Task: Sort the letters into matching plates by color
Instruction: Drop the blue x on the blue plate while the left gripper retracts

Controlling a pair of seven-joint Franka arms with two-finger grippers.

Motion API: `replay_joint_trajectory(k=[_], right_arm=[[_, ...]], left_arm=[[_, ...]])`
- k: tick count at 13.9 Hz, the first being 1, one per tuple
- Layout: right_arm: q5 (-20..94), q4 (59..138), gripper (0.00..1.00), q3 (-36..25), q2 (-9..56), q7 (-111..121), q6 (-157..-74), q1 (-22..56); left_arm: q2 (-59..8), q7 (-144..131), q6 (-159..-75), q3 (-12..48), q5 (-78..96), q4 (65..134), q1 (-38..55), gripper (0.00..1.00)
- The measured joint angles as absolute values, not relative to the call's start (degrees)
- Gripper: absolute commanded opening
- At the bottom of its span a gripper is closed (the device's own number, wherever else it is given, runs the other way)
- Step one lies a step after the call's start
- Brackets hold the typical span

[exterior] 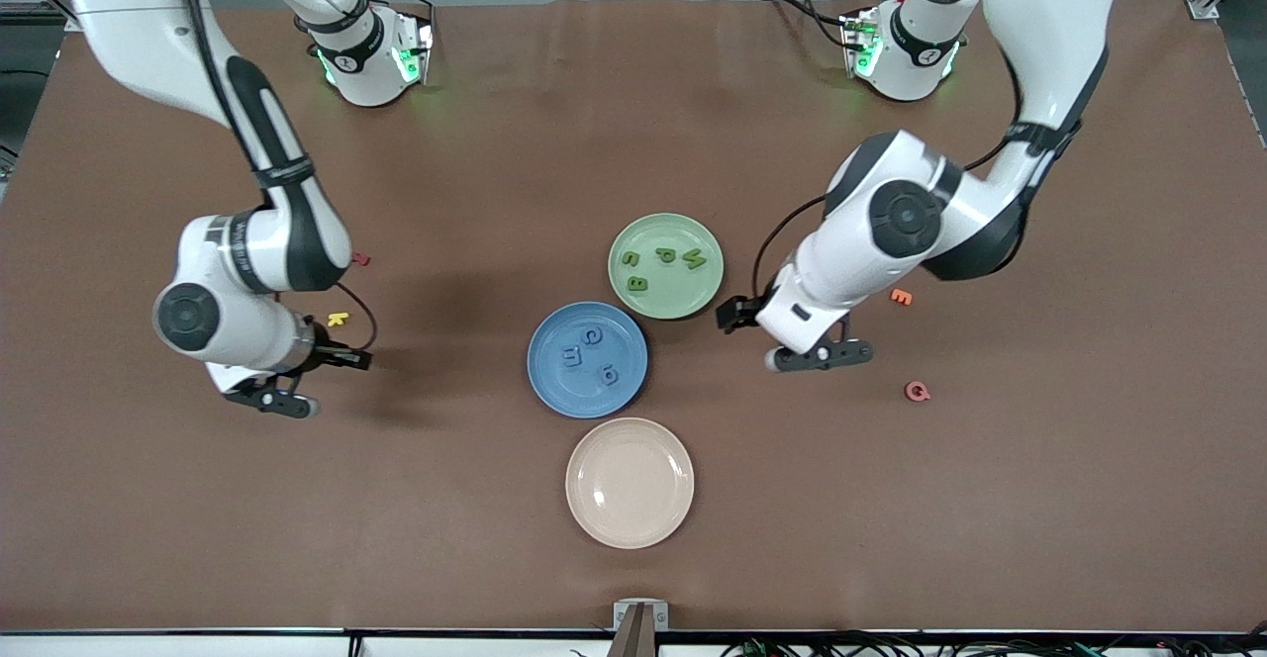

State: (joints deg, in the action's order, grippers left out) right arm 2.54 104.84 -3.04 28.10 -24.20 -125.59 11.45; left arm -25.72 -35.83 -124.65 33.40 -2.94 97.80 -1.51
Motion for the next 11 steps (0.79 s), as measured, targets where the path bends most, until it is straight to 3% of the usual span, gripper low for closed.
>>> replay_joint_trajectory(k=[4,11], right_arm=[[7.74,101.27,0.00,-2.44,28.54,-41.26,-125.65,21.14],[8.78,90.56,0.03,-2.32,36.92,-64.43,-126.25,32.15]], left_arm=[[-16.79,-24.91,-124.77,30.75,1.56,106.16,-6.44,0.98],[-11.71,-14.70,-124.54,29.53,1.63,107.34,-17.70,0.98]])
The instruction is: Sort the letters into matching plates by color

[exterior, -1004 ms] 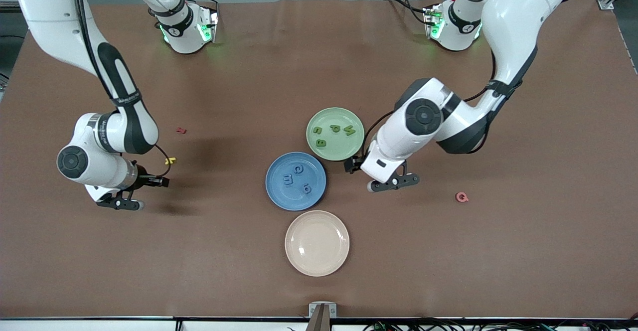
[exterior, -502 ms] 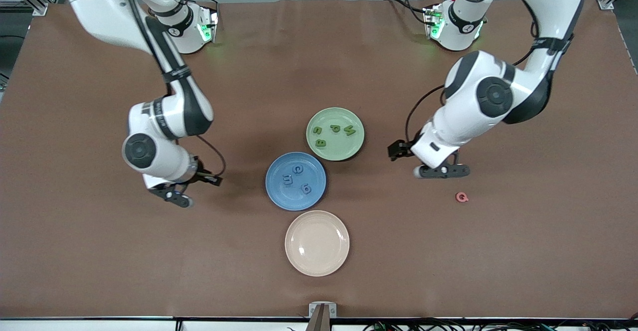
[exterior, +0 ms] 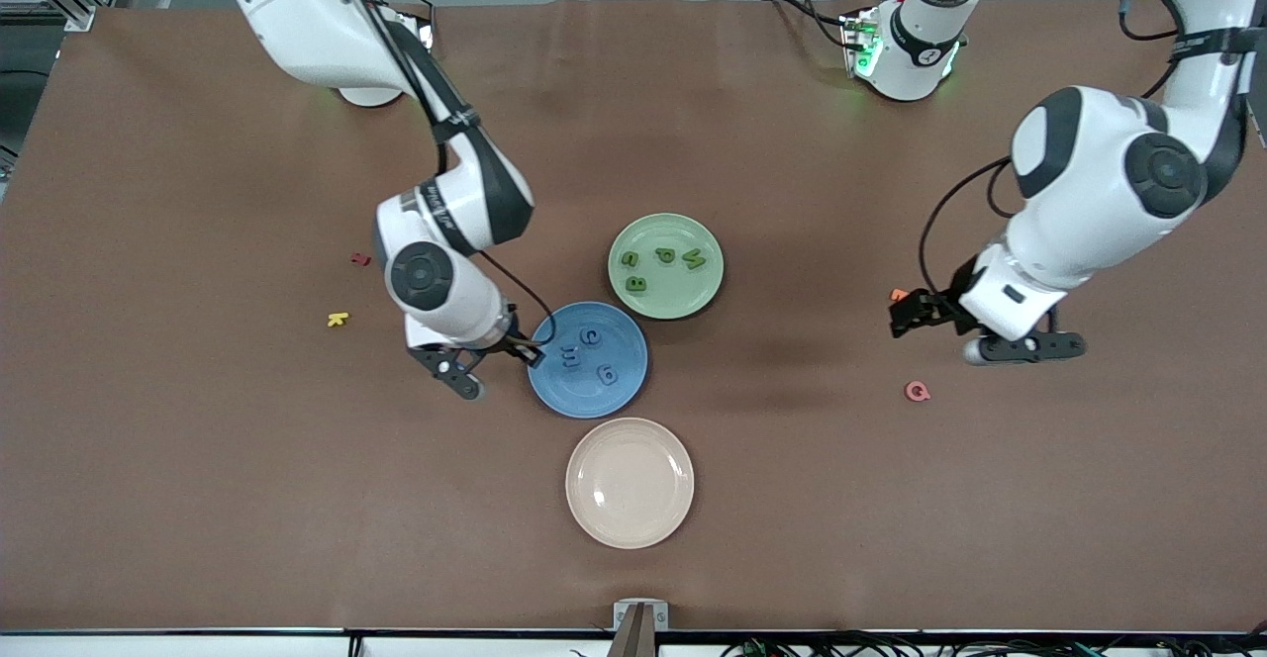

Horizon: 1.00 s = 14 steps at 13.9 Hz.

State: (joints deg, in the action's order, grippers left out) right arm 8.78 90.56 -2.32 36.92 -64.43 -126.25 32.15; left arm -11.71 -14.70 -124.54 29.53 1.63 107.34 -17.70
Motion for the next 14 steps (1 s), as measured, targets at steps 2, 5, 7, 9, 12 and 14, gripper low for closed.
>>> replay_joint_trajectory(k=[2,5,7,9,12,14], right_arm=[[8.78,87.83,0.15,-2.35,39.23,-67.61,-126.43,33.83],[8.83,86.38,0.35,-2.37,40.04,-68.96,-126.44,34.40],[8.93,86.09,0.35,-2.36,40.04,-69.23,-126.47,34.62],[8.97,86.05,0.38,-2.36,40.05,-69.34,-126.49,34.92],[8.99,86.02,0.38,-2.36,40.05,-69.40,-126.74,35.30],[9.00,86.01,0.38,-2.36,40.05,-69.41,-126.80,35.38]], left_arm=[[-10.56,-13.83,-122.44,29.38,1.63,106.85,-21.12,0.99],[-9.19,-9.53,-111.68,29.24,1.63,101.50,-25.44,0.99],[-7.97,-7.96,-106.71,29.23,1.63,98.01,-26.94,0.99],[-5.92,-7.86,-105.03,29.27,1.63,96.98,-27.07,0.99],[-2.03,-7.86,-102.67,29.59,1.68,96.86,-26.86,0.99],[0.25,-7.86,-101.55,29.59,1.76,96.86,-26.87,0.99]])
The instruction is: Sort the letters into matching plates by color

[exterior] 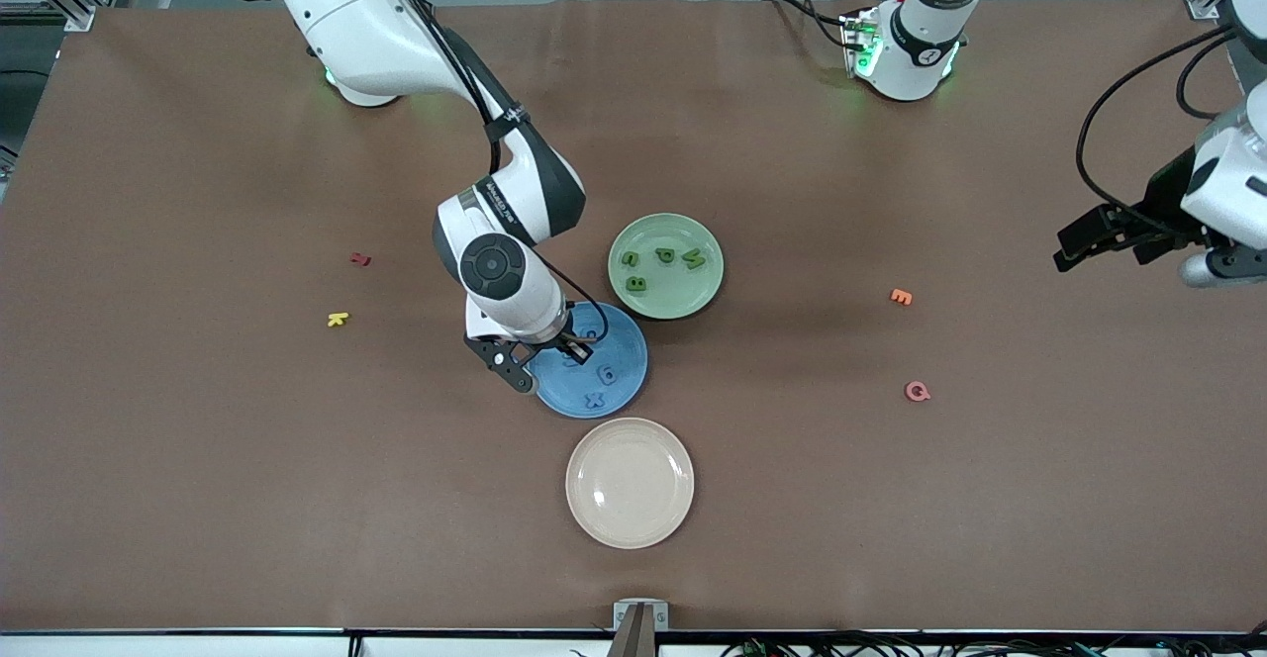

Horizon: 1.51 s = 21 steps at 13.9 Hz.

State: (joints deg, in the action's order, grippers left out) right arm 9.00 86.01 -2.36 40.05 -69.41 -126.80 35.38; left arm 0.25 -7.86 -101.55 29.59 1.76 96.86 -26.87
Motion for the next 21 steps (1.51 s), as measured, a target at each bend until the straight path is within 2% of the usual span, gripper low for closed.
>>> replay_joint_trajectory(k=[3,4,5,8,13,21], right_arm=[[9.00,86.01,0.41,-2.38,40.06,-69.42,-126.81,35.38],[9.00,86.01,0.93,-2.38,40.06,-69.42,-126.81,35.38],[9.00,86.01,1.00,-2.40,40.06,-69.36,-126.82,35.39],[8.87,85.36,1.00,-3.32,40.05,-60.94,-125.99,34.77],[6.37,83.87,1.00,-5.68,38.64,-39.19,-116.88,28.76],[0.77,83.48,1.00,-8.23,29.44,-19.47,-102.04,20.20]], left_arm=[[3.04,-7.33,-98.57,29.55,1.90,96.88,-26.91,0.99],[3.86,-6.67,-97.79,29.44,2.42,96.90,-26.92,0.99],[4.63,-6.24,-97.41,29.24,3.14,96.93,-26.92,1.00],[5.71,-5.61,-97.24,28.88,4.47,96.90,-26.98,1.00],[5.74,-5.61,-97.24,29.17,4.57,96.45,-26.86,1.00],[5.73,-5.61,-97.24,29.18,4.57,96.39,-26.84,1.00]])
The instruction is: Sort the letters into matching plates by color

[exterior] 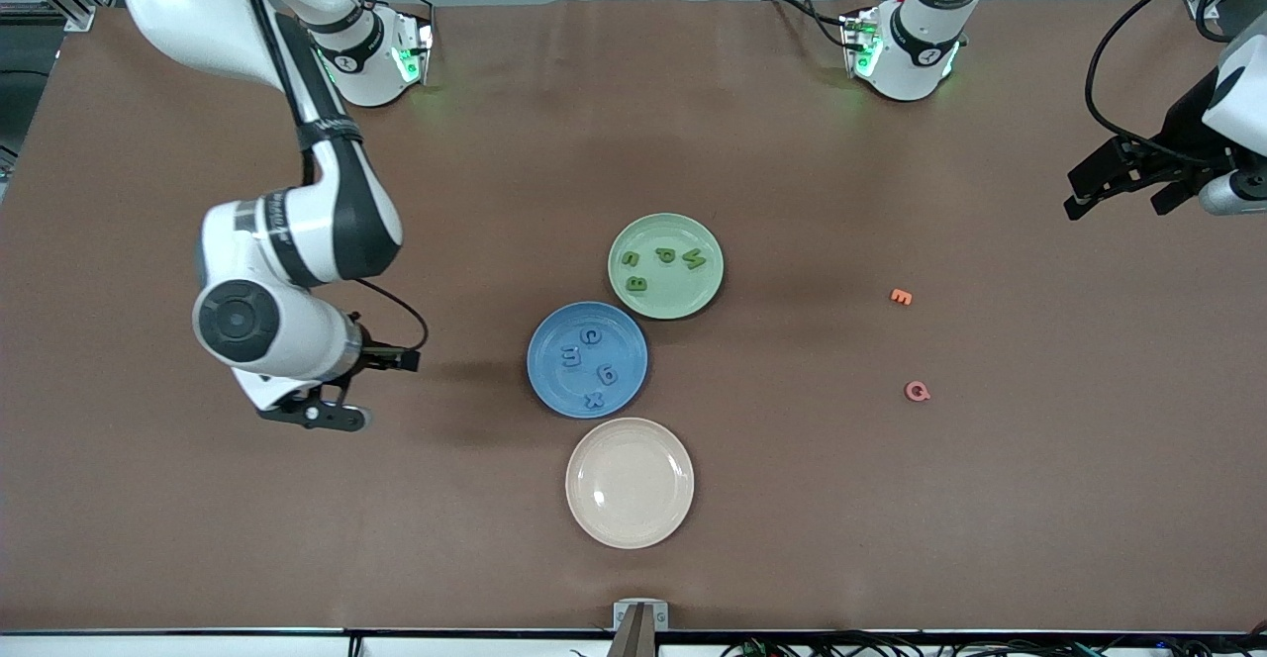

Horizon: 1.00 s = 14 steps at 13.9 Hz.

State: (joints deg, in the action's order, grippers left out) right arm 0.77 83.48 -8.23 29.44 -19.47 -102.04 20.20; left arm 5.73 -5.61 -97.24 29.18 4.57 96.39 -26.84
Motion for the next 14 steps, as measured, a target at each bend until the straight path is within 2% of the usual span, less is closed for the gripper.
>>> replay_joint_trajectory(k=[8,12,14], right_arm=[[-1.49,82.87,1.00,-8.82,18.62,-5.85,-84.24,8.93],[-1.92,78.66,1.00,-8.80,17.58,-2.27,-78.22,7.45],[-2.20,78.23,1.00,-8.77,17.60,-2.20,-77.87,7.38]], left_arm=[[5.71,-5.61,-97.24,29.09,4.57,96.42,-26.89,1.00],[5.54,-5.61,-97.24,29.05,4.57,96.42,-26.90,1.00],[4.94,-5.61,-97.31,28.95,4.57,96.34,-26.91,1.00]])
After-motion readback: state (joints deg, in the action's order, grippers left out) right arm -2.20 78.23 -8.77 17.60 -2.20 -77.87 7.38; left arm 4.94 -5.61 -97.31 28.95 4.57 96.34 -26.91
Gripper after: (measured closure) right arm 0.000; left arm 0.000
